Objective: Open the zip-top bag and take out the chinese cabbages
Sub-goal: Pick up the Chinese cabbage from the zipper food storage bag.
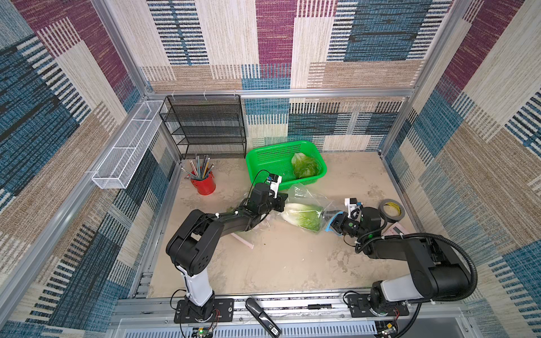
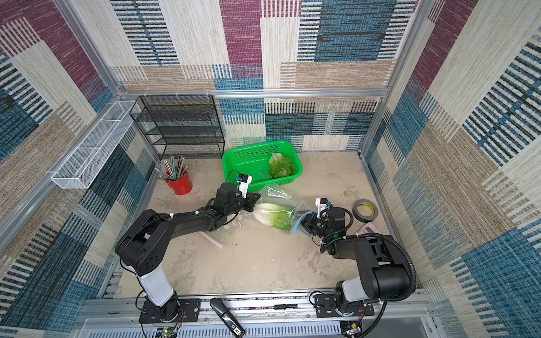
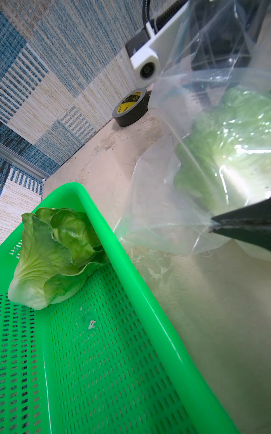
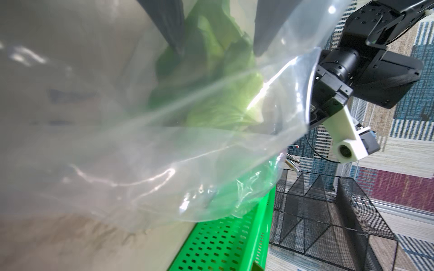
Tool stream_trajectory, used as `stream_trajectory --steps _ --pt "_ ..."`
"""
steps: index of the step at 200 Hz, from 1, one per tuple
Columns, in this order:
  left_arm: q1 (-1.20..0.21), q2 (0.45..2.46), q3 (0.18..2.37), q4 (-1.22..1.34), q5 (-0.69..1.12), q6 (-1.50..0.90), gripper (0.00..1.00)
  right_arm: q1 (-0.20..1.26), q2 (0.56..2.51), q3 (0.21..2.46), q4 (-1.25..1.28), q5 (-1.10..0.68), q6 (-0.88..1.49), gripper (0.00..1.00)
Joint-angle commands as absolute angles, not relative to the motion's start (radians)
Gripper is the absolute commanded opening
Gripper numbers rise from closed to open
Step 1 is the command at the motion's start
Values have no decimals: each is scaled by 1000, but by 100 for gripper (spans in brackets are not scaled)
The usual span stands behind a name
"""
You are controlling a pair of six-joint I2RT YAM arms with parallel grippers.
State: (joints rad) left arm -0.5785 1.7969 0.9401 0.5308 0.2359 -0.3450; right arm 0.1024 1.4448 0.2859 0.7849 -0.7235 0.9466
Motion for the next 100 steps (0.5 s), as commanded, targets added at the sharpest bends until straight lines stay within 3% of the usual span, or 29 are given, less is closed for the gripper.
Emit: stream_trajectory --steps 1,47,66,78,100 --pt "-580 1796 936 602 255 -358 0 104 1440 277 921 -776 987 48" --pt "-578 1799 919 690 272 -387 0 106 1502 191 1107 -784 1071 36" --pt "-577 1799 910 709 278 -390 0 106 1507 191 1032 -761 1031 40" --pt "-574 1793 902 723 277 -394 0 106 1505 206 961 -743 1000 48" --pt "-574 1792 898 723 282 -393 0 106 1518 209 1042 -747 1027 51"
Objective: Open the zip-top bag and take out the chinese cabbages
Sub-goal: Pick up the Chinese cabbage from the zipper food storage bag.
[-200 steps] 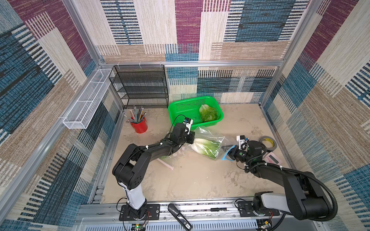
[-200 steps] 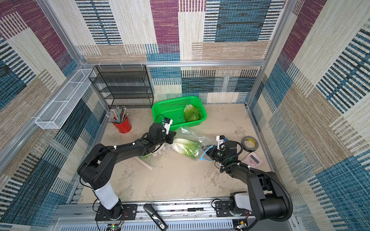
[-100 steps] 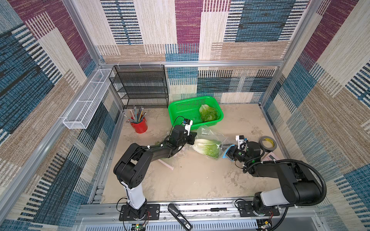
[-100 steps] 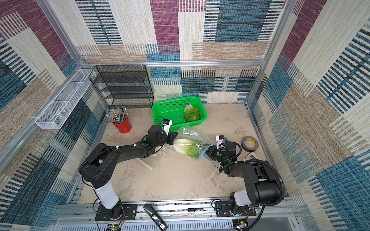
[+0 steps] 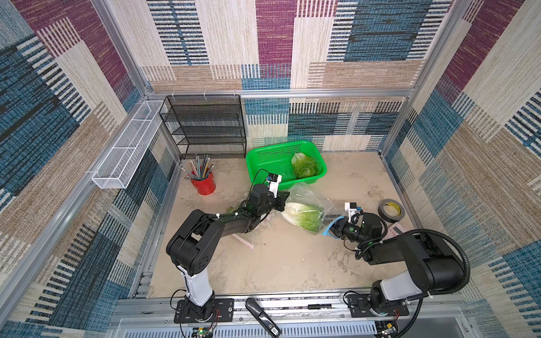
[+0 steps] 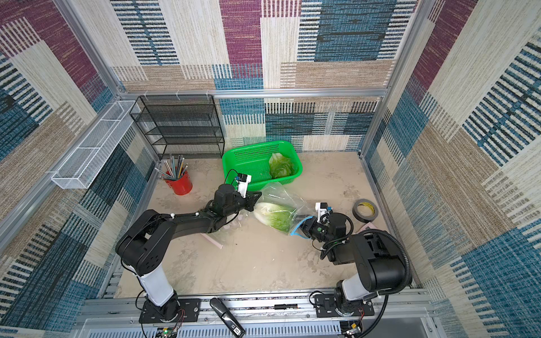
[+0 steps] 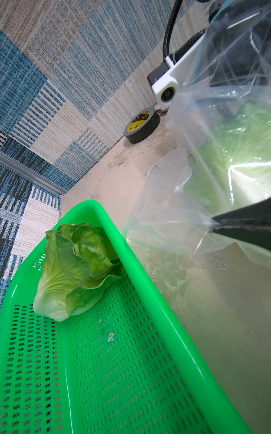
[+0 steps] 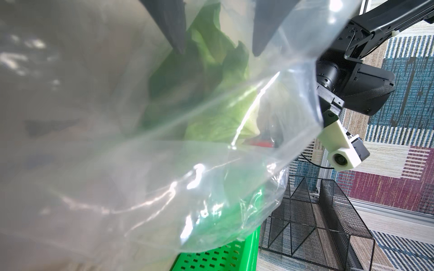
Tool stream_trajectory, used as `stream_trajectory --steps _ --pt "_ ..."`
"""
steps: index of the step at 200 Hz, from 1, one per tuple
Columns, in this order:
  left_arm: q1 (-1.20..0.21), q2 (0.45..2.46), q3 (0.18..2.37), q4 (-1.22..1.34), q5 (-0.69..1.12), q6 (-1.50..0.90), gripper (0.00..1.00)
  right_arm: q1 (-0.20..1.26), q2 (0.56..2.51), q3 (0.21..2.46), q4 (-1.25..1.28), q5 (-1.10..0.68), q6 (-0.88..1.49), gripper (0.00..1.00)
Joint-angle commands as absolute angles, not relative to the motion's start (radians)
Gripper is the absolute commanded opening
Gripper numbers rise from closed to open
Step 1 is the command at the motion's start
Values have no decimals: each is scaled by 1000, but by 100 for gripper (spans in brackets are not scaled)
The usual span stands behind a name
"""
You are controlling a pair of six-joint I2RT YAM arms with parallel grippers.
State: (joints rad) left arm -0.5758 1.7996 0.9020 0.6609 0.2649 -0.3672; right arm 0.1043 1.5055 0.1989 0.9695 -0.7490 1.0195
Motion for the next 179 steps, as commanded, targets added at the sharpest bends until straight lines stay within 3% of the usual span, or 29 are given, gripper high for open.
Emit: stream_trajectory --steps 1,38,119,179 --pt "-574 1792 898 723 283 -394 0 106 1520 211 1045 -749 1030 51" --pt "-574 1798 899 739 289 -405 0 107 1584 252 1051 -755 1034 37" --pt "-572 1798 890 770 302 -416 0 140 1719 277 1270 -764 1125 42" --pt "-573 1818 888 804 321 -439 0 187 1794 292 1428 -747 1182 34"
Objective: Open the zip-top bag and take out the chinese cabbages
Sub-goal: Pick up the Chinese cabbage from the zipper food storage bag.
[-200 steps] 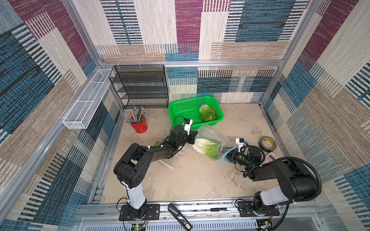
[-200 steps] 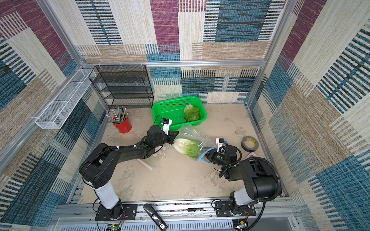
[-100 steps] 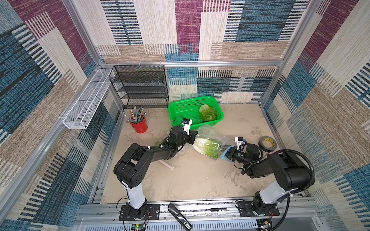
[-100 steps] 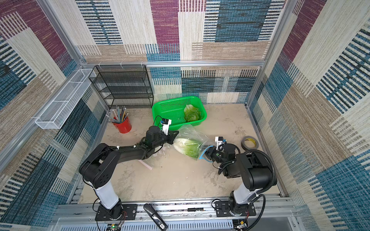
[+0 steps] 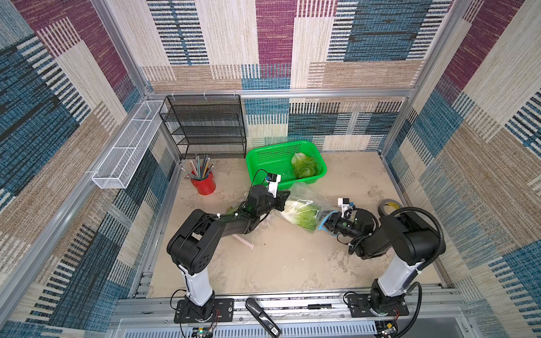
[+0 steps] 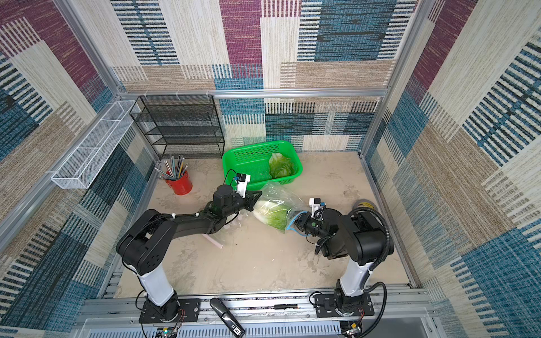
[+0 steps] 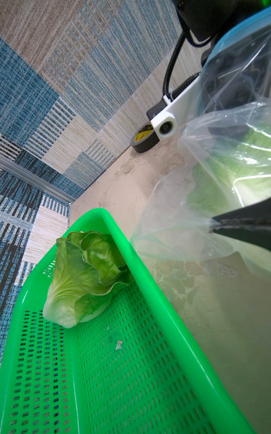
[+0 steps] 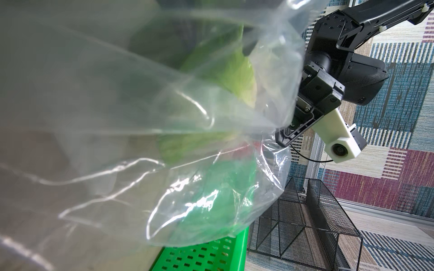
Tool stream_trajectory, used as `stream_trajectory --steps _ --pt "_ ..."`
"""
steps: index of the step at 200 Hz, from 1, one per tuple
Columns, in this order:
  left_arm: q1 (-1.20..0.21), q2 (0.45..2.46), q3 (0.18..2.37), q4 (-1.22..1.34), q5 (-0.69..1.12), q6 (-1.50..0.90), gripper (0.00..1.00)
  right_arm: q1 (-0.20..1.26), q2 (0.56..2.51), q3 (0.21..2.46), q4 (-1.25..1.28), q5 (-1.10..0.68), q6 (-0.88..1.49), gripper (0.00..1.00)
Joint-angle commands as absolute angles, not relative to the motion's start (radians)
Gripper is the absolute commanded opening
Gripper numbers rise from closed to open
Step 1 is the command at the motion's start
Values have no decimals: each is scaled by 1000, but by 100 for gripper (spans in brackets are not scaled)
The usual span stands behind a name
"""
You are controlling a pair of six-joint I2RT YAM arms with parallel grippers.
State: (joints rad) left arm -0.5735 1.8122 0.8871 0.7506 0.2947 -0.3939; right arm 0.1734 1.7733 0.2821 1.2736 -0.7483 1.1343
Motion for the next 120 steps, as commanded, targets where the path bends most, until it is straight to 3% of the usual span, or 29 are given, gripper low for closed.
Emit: stream_trajectory --steps 1,28,56,82,120 --pt "-573 1818 887 802 321 -438 0 187 1795 293 1429 -747 1183 34" --pt "-574 1813 888 770 298 -431 0 192 1788 293 1431 -741 1175 33" --pt "-572 1814 899 741 284 -433 0 192 1777 294 1436 -749 1175 21" --pt "-563 1821 905 740 292 -455 0 191 1768 292 1430 -753 1168 19" --pt "-542 1809 917 653 256 -456 0 188 1718 286 1335 -751 1114 0"
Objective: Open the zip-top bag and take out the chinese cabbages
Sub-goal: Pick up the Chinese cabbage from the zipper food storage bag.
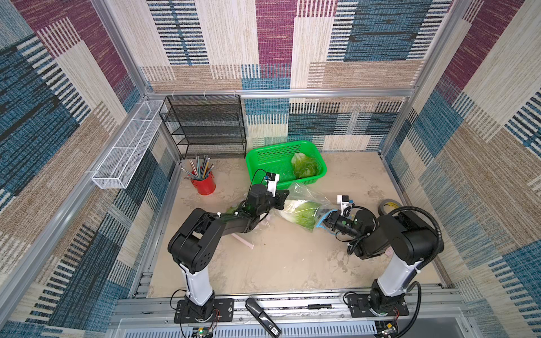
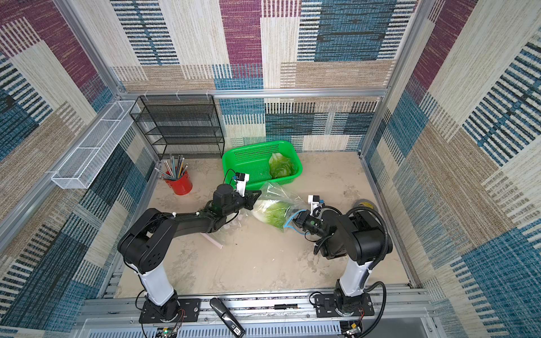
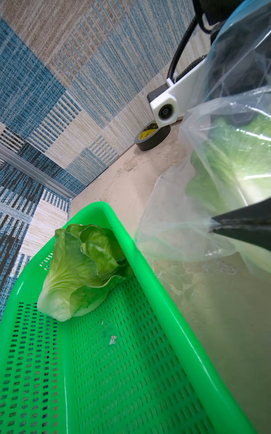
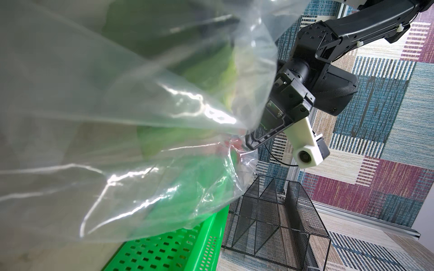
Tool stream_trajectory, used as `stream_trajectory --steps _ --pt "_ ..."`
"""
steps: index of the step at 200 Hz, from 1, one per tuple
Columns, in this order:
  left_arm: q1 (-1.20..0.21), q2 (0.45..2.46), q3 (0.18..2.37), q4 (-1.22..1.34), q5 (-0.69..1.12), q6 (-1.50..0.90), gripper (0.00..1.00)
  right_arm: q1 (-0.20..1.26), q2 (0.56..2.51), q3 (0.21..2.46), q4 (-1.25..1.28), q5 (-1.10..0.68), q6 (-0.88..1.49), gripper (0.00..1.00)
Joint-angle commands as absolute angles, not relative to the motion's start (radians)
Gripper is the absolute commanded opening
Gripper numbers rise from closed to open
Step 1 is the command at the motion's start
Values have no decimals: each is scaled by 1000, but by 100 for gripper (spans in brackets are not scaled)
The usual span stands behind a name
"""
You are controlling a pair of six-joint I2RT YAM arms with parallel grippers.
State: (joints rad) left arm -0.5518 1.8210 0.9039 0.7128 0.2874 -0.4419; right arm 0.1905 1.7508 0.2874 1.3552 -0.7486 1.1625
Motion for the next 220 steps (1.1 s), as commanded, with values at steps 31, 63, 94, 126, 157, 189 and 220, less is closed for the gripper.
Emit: stream_trajectory --steps 31,63,94,126,157,189,220 --pt "-536 1797 927 561 232 -427 0 175 1672 290 1243 -753 1075 0" --pt "-537 1793 949 499 208 -403 0 139 1626 290 1175 -774 1052 0" --pt "-538 1796 964 444 172 -382 0 111 1532 301 1031 -785 989 0" --pt "-538 1800 977 408 139 -368 0 93 1408 331 807 -778 892 0" --pt "-537 1805 995 369 98 -339 0 68 1313 343 670 -772 849 0" --pt "-537 1805 1001 332 63 -288 0 50 1223 367 564 -755 812 0" --pt "-539 1806 1003 293 30 -243 0 32 1149 414 437 -746 764 0"
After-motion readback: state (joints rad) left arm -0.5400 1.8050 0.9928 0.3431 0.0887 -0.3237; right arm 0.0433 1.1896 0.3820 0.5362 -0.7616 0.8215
